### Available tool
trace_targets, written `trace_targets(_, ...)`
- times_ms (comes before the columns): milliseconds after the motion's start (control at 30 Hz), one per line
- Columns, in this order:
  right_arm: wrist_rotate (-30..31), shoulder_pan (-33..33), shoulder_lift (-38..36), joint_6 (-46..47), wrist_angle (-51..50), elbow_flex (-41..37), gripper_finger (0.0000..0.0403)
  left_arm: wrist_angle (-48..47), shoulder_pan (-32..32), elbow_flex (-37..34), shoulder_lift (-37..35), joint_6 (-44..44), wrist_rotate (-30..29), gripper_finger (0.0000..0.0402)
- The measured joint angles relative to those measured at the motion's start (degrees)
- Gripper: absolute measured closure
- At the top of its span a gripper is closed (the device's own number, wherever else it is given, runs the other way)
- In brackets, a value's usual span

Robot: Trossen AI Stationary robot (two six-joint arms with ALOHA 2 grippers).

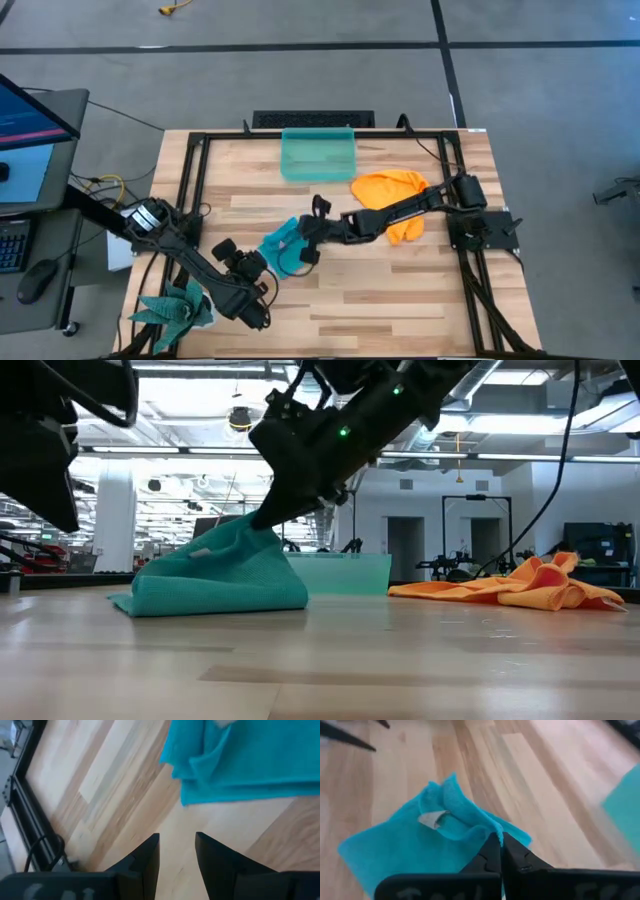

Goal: Roll microfiber towels into tight, uniform cylinder then place into a basket
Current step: Fold the blue microfiber cloth

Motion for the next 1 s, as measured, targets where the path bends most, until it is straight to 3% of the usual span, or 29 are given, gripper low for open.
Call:
trace_targets(100, -3.5, -1.1, 0.0, 1.1, 0.2, 0.0, 0.0392, 2.0, -0.1, 0.0, 0.0, 0.9, -2.9, 0.0283)
trace_targets(267, -3.6, -1.5, 0.0, 1.4, -0.2, 0.0, 0.0377, 9.0, -0.1, 0.0, 0.0, 5.4, -7.1, 0.0283)
trace_targets(567, -3.6, -1.4, -0.1, -1.7, -0.7, 0.0, 0.0269, 18.3, -0.9, -3.5, 0.0, 5.5, -12.1, 0.0283)
trace_targets(733, -3.4, -1.5, -5.3, -2.6, -8.8, 0.0, 0.0233, 25.4, -0.9, -9.0, 0.0, 3.3, -12.7, 0.0283)
trace_targets(900, -3.4, -1.1, -12.4, -3.3, -19.1, 0.0, 0.0228, 27.6, -0.6, -11.7, -0.8, 1.6, -14.0, 0.0283)
trace_targets(1000, -3.3, 0.2, -16.8, -5.1, -21.9, -1.3, 0.0232, 31.0, -0.6, -12.3, -2.3, 6.2, -15.6, 0.0283)
